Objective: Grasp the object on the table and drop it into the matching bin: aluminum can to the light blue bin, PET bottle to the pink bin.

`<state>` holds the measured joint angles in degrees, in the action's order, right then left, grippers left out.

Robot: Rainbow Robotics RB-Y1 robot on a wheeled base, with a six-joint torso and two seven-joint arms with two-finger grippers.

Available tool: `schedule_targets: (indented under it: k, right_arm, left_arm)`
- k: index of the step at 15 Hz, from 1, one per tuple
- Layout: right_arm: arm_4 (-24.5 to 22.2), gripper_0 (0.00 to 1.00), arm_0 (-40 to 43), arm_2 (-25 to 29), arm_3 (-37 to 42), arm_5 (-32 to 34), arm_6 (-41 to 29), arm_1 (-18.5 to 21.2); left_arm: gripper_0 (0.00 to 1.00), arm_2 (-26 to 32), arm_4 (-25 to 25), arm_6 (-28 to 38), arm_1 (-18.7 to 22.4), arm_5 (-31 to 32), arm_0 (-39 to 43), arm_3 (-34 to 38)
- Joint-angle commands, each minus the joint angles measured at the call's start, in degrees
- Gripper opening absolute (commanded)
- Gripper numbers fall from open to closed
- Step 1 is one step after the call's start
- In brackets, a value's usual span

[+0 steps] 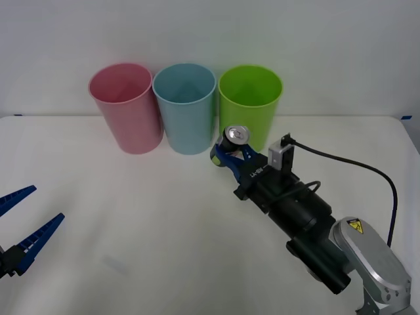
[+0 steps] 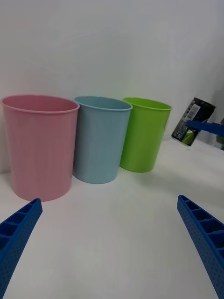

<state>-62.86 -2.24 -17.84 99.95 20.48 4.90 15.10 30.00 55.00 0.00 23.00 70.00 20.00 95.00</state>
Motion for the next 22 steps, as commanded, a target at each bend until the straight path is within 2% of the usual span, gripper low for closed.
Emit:
schedule_targets:
  k: [1, 4, 6, 10, 15, 20, 22]
  right_arm:
    - [-1.8, 0.0, -2.4, 0.0, 1.0, -0.4, -4.1, 0.0]
    - [-3.0, 0.0, -7.0, -0.5, 1.0, -0.9, -9.2, 0.0]
    - [-5.4, 0.0, -9.9, -0.7, 0.8, -1.4, -12.1, 0.0]
    - [-5.8, 0.0, -18.2, -1.1, -5.4, -3.1, -14.2, -1.0]
    - [-7.6, 0.0, -28.4, -0.9, -17.0, -8.1, -14.0, -5.9]
    - [-10.7, 0.0, -38.3, 2.5, -29.4, -9.9, -12.6, -13.3]
    - [-11.7, 0.0, -41.2, 4.3, -33.9, -10.9, -11.8, -15.1]
  left_arm:
    - [1.0, 0.0, 0.0, 0.0, 0.0, 0.0, 0.0, 0.0]
    - [1.0, 0.0, 0.0, 0.0, 0.0, 0.0, 0.0, 0.0]
    - [1.0, 0.0, 0.0, 0.0, 0.0, 0.0, 0.0, 0.0]
    - [1.0, 0.0, 0.0, 0.0, 0.0, 0.0, 0.0, 0.0]
    - [1.0, 0.0, 0.0, 0.0, 0.0, 0.0, 0.0, 0.0]
    - [1.0, 0.0, 0.0, 0.0, 0.0, 0.0, 0.0, 0.0]
    - [1.0, 0.0, 0.0, 0.0, 0.0, 0.0, 0.0, 0.0]
